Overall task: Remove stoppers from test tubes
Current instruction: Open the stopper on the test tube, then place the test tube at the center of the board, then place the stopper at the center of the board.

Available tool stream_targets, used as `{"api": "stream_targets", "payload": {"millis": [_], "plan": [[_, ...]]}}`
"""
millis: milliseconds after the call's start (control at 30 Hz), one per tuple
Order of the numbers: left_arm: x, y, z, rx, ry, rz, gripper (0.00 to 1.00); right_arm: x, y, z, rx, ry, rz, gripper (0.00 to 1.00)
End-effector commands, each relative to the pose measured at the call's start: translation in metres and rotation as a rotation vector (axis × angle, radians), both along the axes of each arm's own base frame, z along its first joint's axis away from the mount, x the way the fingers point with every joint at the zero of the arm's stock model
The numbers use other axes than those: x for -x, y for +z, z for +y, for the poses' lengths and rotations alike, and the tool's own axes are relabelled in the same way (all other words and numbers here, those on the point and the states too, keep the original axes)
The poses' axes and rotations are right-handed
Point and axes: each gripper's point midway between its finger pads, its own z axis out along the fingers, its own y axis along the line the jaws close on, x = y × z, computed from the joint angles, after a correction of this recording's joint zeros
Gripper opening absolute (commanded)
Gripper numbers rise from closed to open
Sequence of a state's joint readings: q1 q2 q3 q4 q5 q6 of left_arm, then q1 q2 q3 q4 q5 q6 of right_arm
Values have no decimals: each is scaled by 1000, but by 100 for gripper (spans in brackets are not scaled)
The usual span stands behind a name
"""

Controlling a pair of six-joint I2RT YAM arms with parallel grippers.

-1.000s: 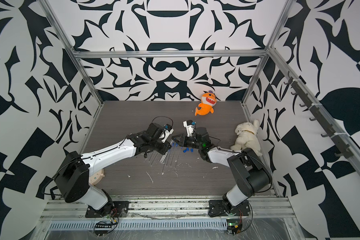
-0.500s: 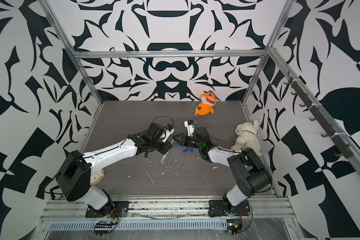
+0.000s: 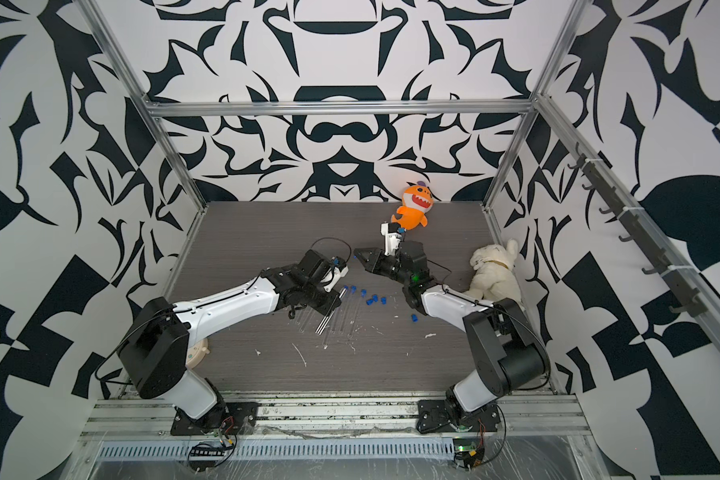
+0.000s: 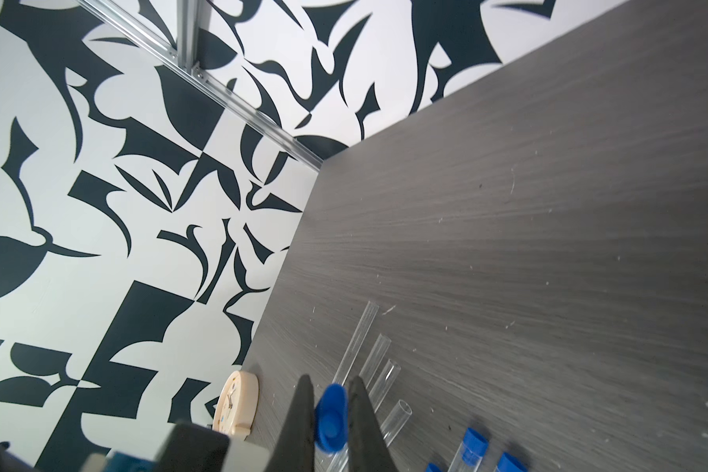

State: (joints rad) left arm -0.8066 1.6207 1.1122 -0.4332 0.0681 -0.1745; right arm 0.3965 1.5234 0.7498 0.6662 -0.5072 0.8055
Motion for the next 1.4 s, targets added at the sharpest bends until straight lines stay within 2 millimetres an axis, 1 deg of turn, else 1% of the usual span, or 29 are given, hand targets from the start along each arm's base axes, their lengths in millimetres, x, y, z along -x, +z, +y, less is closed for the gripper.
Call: {"api": "stream_targets", "payload": {"millis": [0, 33, 67, 133, 200, 267, 333, 467, 633, 800, 1000, 1267, 1333, 1367], "plan": [[10, -9, 6, -35, -19, 36, 0, -4, 28, -3, 17, -25, -81, 0], [10, -8, 6, -33, -18, 34, 0, -4, 25, -4, 40, -27, -70, 0], [9, -8, 8, -38, -10, 34, 0, -2, 15, -8, 85, -39, -37, 0], [7, -7, 13, -54, 11, 23, 0, 0, -7, -24, 197, -94, 32, 0], [3, -9, 19, -60, 39, 22, 0, 5, -35, -49, 274, -151, 134, 0], [-1, -12, 22, -63, 60, 32, 0, 11, -57, -70, 289, -193, 211, 0], [-2, -17, 22, -75, 67, 47, 0, 19, -74, -84, 308, -208, 265, 0], [-10, -24, 23, -109, 100, 59, 0, 33, -99, -96, 389, -204, 339, 0], [-21, -38, 31, -185, 154, 88, 0, 38, -129, -106, 476, -216, 405, 0], [-28, -47, 36, -241, 193, 98, 0, 38, -148, -108, 482, -226, 440, 0], [-32, -57, 40, -268, 215, 120, 0, 41, -163, -113, 509, -236, 463, 0], [-32, -72, 43, -307, 217, 142, 0, 42, -176, -113, 514, -230, 491, 0], [-32, -73, 43, -307, 218, 146, 2, 42, -178, -112, 513, -226, 496, 2], [-31, -74, 43, -307, 217, 148, 4, 42, -179, -112, 513, -224, 500, 4]]}}
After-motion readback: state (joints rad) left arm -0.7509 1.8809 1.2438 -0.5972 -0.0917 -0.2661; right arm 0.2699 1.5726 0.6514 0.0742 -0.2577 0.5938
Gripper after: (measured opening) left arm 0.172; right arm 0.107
